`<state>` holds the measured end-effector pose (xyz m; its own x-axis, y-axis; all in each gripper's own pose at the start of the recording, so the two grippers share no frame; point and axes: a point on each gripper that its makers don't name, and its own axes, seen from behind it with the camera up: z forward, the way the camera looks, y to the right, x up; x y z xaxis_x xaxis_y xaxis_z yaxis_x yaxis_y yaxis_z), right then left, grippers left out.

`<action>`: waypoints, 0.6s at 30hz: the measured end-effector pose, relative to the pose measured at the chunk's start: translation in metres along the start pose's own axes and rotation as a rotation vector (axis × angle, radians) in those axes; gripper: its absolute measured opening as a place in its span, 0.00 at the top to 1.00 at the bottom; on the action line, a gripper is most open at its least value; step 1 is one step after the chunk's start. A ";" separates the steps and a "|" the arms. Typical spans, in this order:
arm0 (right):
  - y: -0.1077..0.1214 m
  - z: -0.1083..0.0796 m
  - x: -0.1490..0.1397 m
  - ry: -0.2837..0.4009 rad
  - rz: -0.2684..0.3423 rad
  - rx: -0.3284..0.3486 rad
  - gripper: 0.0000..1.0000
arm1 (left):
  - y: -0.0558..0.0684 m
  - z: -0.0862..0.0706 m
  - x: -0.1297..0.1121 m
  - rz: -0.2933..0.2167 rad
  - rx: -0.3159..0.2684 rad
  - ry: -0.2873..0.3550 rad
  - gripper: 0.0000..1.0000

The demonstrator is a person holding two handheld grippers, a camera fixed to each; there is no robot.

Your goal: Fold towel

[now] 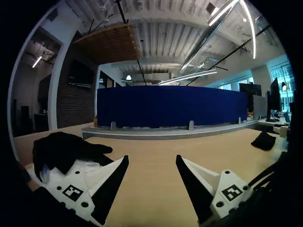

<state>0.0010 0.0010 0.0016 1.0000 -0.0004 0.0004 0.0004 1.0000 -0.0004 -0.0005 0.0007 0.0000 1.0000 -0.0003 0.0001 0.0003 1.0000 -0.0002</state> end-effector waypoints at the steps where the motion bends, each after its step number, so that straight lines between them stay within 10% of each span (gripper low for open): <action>1: 0.000 0.000 0.000 0.000 0.000 0.000 0.00 | 0.000 0.000 0.000 0.000 0.000 0.000 0.08; 18: 0.000 -0.001 0.000 0.000 0.000 0.000 0.00 | 0.000 0.001 0.000 0.000 0.000 0.000 0.08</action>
<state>0.0011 0.0015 0.0001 1.0000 -0.0005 0.0004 0.0005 1.0000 0.0000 -0.0005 0.0012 0.0005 1.0000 -0.0004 0.0002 0.0004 1.0000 0.0001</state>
